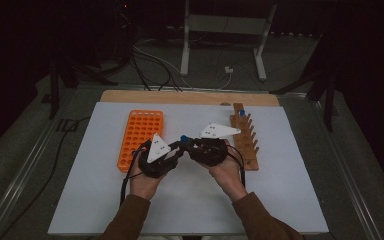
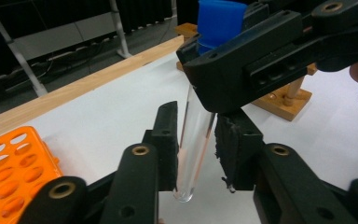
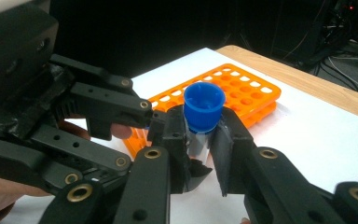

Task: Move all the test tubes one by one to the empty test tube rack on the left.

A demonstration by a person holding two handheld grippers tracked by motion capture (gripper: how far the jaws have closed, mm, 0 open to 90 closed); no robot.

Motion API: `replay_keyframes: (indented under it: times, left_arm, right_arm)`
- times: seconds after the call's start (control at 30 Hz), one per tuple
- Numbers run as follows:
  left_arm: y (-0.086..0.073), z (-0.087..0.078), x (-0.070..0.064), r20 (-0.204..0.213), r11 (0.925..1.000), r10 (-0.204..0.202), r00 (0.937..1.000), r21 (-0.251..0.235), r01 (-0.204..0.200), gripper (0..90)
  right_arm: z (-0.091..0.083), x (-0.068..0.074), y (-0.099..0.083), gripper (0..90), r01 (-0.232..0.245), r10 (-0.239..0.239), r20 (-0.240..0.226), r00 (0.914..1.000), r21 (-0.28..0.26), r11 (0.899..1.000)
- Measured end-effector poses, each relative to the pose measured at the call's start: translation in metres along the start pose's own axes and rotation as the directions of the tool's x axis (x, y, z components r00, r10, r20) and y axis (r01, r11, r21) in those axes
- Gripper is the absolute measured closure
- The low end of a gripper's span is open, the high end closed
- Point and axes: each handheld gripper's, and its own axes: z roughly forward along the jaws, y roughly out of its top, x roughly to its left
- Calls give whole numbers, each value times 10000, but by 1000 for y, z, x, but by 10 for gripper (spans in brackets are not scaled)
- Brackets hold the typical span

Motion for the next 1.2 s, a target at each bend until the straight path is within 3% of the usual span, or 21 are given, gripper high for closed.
replay_keyframes:
  times: [0.33,0.63,0.83,1.07,1.2]
  left_arm:
    - [-1,0,-1,90,9999,164,9998,46,-164,778]
    - [-3,-2,6,55,9997,-222,9997,96,221,781]
    - [-6,-3,11,28,9989,-452,9990,125,452,782]
    - [-8,-7,16,-62,9979,-630,9980,127,631,782]
    - [-9,-11,18,-122,9972,-743,9972,59,743,782]
  right_arm:
    - [0,-1,0,753,-67,67,-109,9999,32,10000]
    - [-4,-7,-1,448,-323,318,-409,9987,-121,9994]
    - [-8,-8,-2,182,-237,237,-6,9997,-144,9996]
    - [-13,-16,-4,50,-235,237,428,9988,-46,9997]
    - [-16,-21,-9,22,-158,146,748,9971,160,9997]
